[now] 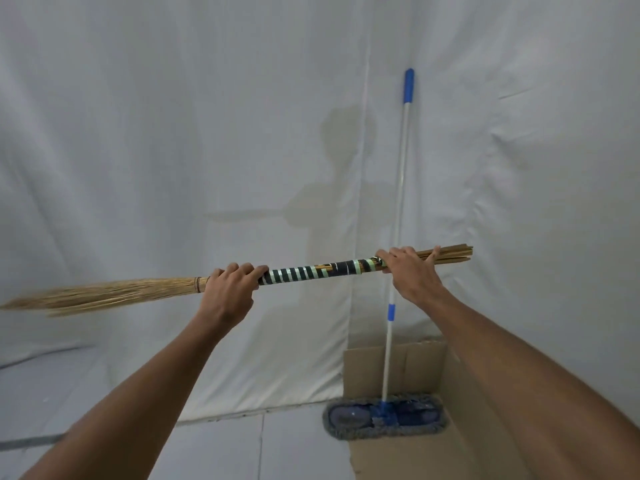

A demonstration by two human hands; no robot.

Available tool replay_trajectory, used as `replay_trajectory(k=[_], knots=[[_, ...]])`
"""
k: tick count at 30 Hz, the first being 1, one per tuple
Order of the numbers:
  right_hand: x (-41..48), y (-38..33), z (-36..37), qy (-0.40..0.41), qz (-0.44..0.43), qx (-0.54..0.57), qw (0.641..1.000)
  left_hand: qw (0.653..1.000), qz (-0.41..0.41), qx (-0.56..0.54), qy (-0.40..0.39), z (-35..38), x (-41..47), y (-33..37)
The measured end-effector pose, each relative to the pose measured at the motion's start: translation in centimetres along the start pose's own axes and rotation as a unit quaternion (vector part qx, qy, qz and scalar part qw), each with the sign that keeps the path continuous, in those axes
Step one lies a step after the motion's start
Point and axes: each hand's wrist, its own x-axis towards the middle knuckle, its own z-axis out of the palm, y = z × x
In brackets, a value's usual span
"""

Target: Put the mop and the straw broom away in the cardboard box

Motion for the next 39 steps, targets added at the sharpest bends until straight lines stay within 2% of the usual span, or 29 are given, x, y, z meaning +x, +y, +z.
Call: replay_trajectory(k=[4, 10, 16, 20, 25, 31, 35, 37, 39], knots=[[2.8, 7.6, 5.3, -0.045, 0.029, -0.002, 0.999, 0.999, -0.003, -0.029, -0.037, 7.6, 3.7, 5.6], [7.1, 15.4, 17.4, -0.18, 0.064, 0.021, 0.981, 0.981, -0.057, -0.109, -0.151, 21.0, 6.7, 10.2], [9.4, 22.1, 32.7, -0.272, 0.121, 0.028, 0.954, 0.944, -0.048, -0.193, -0.263, 38.8, 7.4, 13.2], [8.8, 26.0, 45.3, -0.317, 0.121, -0.015, 0.941, 0.919, -0.054, -0.212, -0.329, 51.0, 5.2, 16.0], [4.2, 29.6, 65.8, -0.369, 0.132, 0.008, 0.92, 0.896, -0.053, -0.203, -0.391, 68.4, -2.5, 19.7], [-5.9, 32.8, 94.4, -0.344, 0.118, 0.018, 0.931, 0.882, -0.061, -0.18, -0.431, 92.0, -17.8, 25.1], [-10.3, 33.4, 107.4, -0.356, 0.122, 0.018, 0.926, 0.857, -0.101, -0.196, -0.465, 103.1, -26.1, 28.3], [-11.0, 33.4, 111.4, -0.359, 0.145, 0.048, 0.921, 0.849, -0.126, -0.192, -0.477, 106.5, -28.7, 29.4], [-11.6, 33.2, 114.3, -0.322, 0.178, 0.081, 0.927, 0.851, -0.145, -0.177, -0.473, 108.9, -30.8, 30.5]])
